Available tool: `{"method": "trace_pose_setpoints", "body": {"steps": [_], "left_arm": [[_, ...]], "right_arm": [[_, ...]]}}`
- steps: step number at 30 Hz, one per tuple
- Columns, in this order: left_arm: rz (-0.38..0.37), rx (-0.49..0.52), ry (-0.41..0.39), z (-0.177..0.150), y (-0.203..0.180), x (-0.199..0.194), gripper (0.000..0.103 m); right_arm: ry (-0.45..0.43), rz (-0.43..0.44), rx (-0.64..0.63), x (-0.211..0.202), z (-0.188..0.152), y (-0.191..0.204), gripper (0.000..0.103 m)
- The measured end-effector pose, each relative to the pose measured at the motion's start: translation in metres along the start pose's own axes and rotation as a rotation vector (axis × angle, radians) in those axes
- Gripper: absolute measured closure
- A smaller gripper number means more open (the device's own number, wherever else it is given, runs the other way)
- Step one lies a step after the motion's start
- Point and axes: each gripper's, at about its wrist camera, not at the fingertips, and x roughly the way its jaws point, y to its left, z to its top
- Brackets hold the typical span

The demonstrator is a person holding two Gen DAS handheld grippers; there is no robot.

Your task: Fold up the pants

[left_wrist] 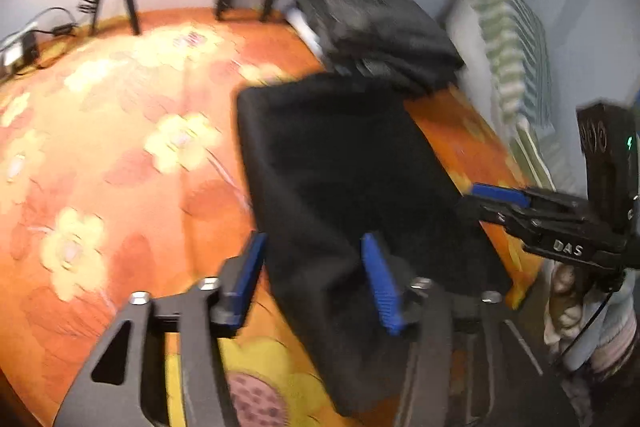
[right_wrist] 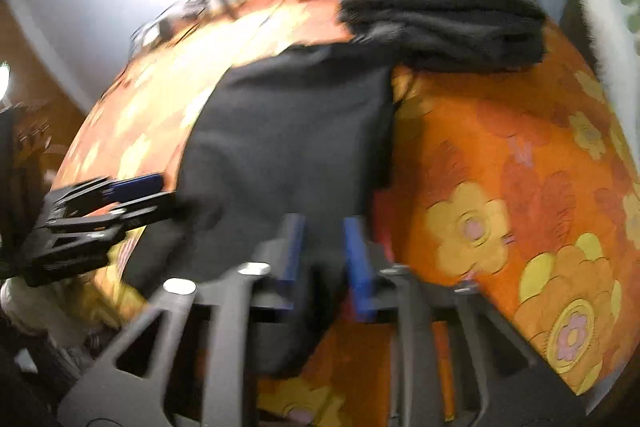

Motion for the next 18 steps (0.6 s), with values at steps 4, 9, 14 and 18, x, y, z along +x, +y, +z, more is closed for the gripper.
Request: {"method": "trace_pose_setpoints", "body": {"steps": [4, 9, 14, 18], "left_arm": [[-0.005, -0.115, 0.015, 0.018, 0.025, 0.007, 0.046], [-0.056, -0.173, 0.096, 0.02, 0.033, 0.031, 0.046], [-0.09, -0.173, 0.117, 0.024, 0.03, 0.04, 0.046], [-0.097, -0.175, 0.118, 0.026, 0.029, 0.045, 0.046]], "right_arm": [[-0.005, 0.102, 0.141, 0.008, 0.017, -0.027, 0.038], [0.058, 0.111, 0.191, 0.034, 0.025, -0.036, 0.038], [0.068, 0.117, 0.212, 0.051, 0.025, -0.038, 0.037], [0.077, 0.124, 0.181, 0.058, 0.026, -0.028, 0.039]]}}
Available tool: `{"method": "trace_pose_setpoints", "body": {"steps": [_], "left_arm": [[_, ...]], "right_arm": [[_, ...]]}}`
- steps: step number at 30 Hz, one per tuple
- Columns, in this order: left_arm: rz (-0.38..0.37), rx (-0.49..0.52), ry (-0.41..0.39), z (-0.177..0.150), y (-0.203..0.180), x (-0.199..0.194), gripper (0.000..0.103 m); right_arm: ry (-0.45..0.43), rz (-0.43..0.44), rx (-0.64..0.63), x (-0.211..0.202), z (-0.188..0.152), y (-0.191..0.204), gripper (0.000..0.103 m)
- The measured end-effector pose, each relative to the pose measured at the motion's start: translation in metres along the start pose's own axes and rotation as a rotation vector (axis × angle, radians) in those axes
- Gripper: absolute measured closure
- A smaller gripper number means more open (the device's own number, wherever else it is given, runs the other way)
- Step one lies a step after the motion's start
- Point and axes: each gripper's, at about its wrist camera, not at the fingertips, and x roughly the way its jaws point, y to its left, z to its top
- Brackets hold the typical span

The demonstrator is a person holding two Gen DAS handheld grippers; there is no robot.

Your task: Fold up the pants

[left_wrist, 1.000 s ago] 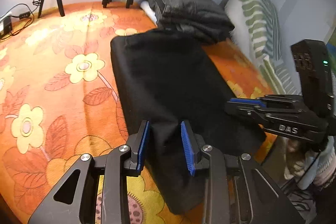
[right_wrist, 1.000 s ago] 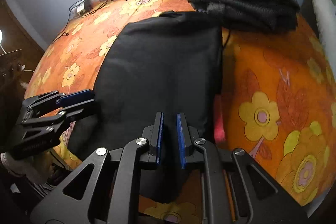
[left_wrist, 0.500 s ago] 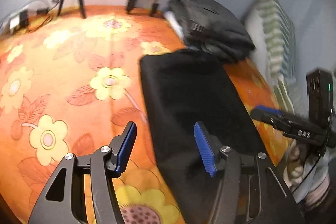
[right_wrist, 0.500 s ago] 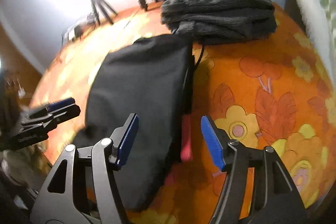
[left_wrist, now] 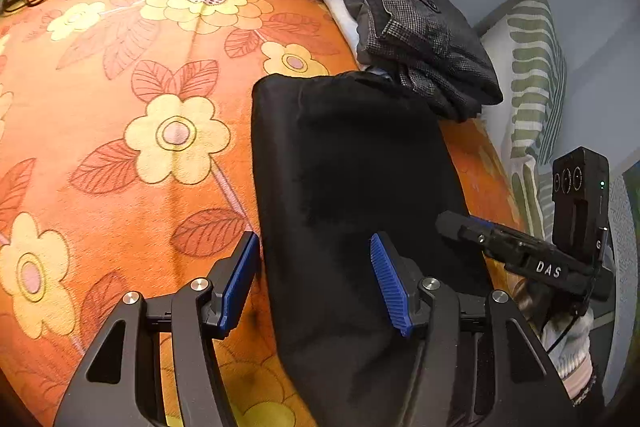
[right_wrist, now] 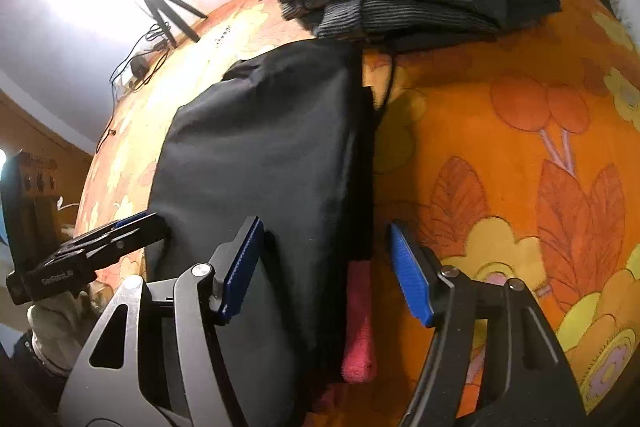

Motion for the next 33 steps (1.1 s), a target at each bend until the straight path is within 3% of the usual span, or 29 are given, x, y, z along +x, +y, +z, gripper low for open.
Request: {"method": "trace_pose_setpoints", "body": {"steps": [5, 9, 12, 22, 30, 33], "left_arm": [[0.039, 0.079, -0.034, -0.004, -0.01, 0.005, 0.046], [0.026, 0.072, -0.043, -0.003, -0.011, 0.007, 0.045], [0.002, 0.04, -0.039, 0.002, -0.008, 0.009, 0.046], [0.001, -0.021, -0.052, 0.005, -0.002, 0.011, 0.064], [0.015, -0.011, -0.079, 0.005, -0.005, 0.008, 0.078], [0.025, 0.007, -0.095, 0.005, -0.01, 0.006, 0.082]], "right_arm": [[-0.023, -0.061, -0.044, 0.004, -0.005, 0.016, 0.04], [-0.055, -0.062, 0.0, 0.001, -0.007, 0.012, 0.053], [-0.058, -0.04, 0.046, -0.001, -0.006, 0.008, 0.057], [-0.021, -0.015, 0.035, 0.001, 0.003, 0.001, 0.052], [-0.065, -0.014, 0.058, -0.006, 0.001, 0.004, 0.084], [-0.093, -0.028, 0.029, -0.015, 0.001, 0.015, 0.089]]}}
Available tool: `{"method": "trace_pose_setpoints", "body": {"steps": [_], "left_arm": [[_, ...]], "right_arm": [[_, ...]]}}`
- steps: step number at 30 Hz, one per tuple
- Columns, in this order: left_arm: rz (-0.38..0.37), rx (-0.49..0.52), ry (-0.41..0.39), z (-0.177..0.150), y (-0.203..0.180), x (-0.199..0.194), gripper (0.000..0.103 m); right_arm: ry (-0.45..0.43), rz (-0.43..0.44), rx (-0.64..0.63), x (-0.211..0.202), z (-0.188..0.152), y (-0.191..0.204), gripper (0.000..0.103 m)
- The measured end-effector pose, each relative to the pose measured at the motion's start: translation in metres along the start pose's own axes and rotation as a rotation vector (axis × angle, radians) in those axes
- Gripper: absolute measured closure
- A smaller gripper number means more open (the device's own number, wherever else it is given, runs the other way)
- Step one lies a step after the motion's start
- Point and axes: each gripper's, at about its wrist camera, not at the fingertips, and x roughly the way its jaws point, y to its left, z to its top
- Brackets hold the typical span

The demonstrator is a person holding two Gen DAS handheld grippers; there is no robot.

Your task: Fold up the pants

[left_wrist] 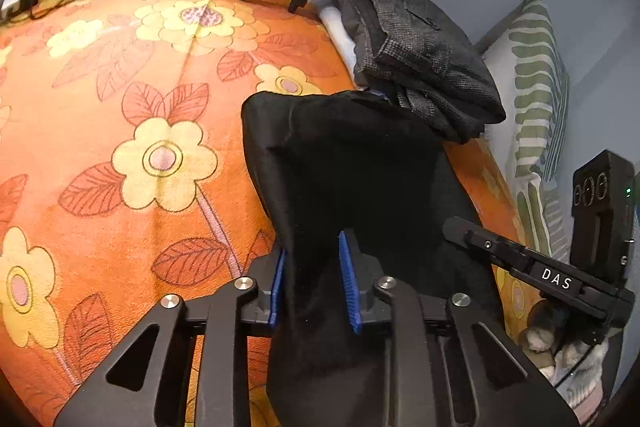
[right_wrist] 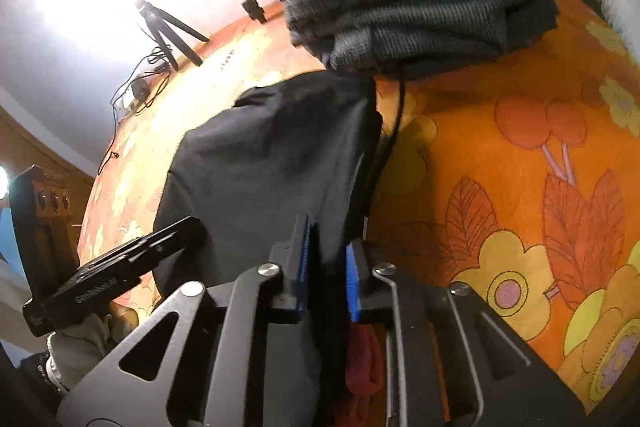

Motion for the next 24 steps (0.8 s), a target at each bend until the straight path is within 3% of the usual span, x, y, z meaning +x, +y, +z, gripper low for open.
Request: {"method": "trace_pose_setpoints", "body": {"steps": [13, 16, 18, 20, 24], "left_arm": [[-0.002, 0.046, -0.053, 0.005, -0.014, -0.01, 0.089], [0.003, 0.046, -0.051, 0.004, -0.012, -0.009, 0.089], [0.002, 0.045, -0.051, 0.004, -0.011, -0.009, 0.089], [0.002, 0.046, -0.051, 0.004, -0.011, -0.009, 0.089], [0.007, 0.049, -0.047, 0.003, -0.009, -0.007, 0.089]], "right_arm": [[-0.026, -0.006, -0.036, -0.009, 0.003, 0.014, 0.095], [0.006, -0.056, -0.046, 0.0, 0.002, 0.008, 0.081], [0.028, -0.071, -0.085, 0.005, 0.001, 0.008, 0.059], [0.035, -0.103, -0.108, 0.01, -0.001, 0.008, 0.055], [0.079, -0.064, -0.041, 0.023, 0.0, -0.009, 0.049]]}}
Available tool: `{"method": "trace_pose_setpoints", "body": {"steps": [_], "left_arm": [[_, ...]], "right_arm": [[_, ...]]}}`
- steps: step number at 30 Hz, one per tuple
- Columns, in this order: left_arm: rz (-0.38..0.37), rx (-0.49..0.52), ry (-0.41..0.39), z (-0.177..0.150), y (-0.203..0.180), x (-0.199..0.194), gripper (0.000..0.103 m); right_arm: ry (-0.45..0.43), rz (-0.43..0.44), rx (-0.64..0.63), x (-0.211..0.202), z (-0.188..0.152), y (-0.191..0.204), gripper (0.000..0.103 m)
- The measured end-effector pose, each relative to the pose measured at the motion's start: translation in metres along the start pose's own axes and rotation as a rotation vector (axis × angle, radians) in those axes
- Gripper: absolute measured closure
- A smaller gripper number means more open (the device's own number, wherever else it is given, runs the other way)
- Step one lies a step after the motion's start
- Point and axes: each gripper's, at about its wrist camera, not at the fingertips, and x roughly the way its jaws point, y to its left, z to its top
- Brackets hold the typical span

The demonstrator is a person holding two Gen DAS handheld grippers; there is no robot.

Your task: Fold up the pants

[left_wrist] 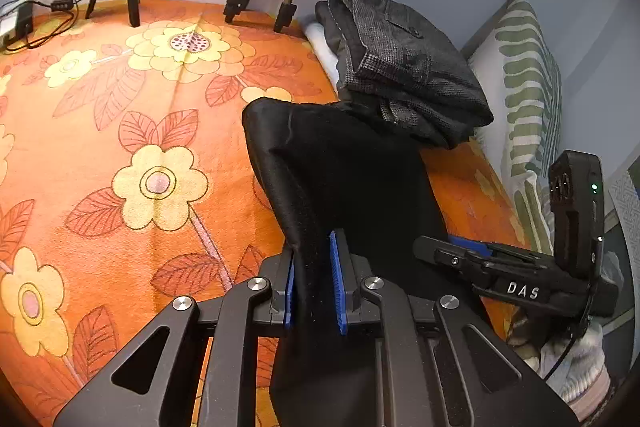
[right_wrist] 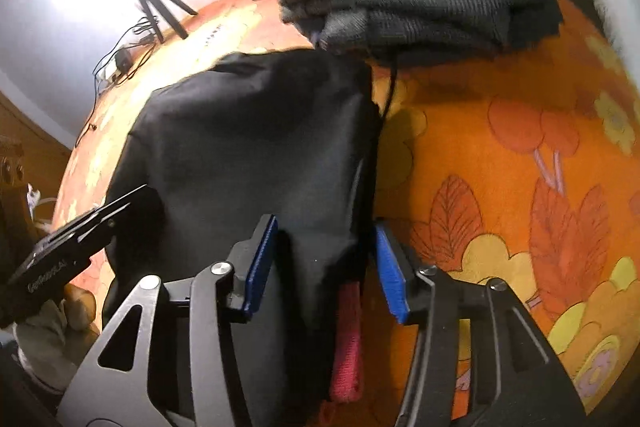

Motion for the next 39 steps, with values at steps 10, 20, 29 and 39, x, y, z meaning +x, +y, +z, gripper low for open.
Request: {"method": "trace_pose_setpoints", "body": {"steps": [10, 20, 29, 39], "left_arm": [[0.005, -0.003, 0.007, 0.002, 0.0, 0.006, 0.089], [0.011, 0.06, -0.064, 0.004, -0.018, -0.02, 0.092], [0.038, 0.062, -0.112, 0.004, -0.012, -0.041, 0.094], [0.052, -0.011, -0.083, 0.004, 0.018, -0.038, 0.096]], "right_arm": [[0.0, 0.148, 0.08, 0.005, 0.001, -0.017, 0.08], [-0.08, 0.11, 0.033, -0.022, -0.002, 0.007, 0.096], [-0.092, 0.108, 0.003, -0.025, -0.009, 0.023, 0.096], [-0.034, -0.007, -0.033, -0.002, 0.003, 0.02, 0.056]]}}
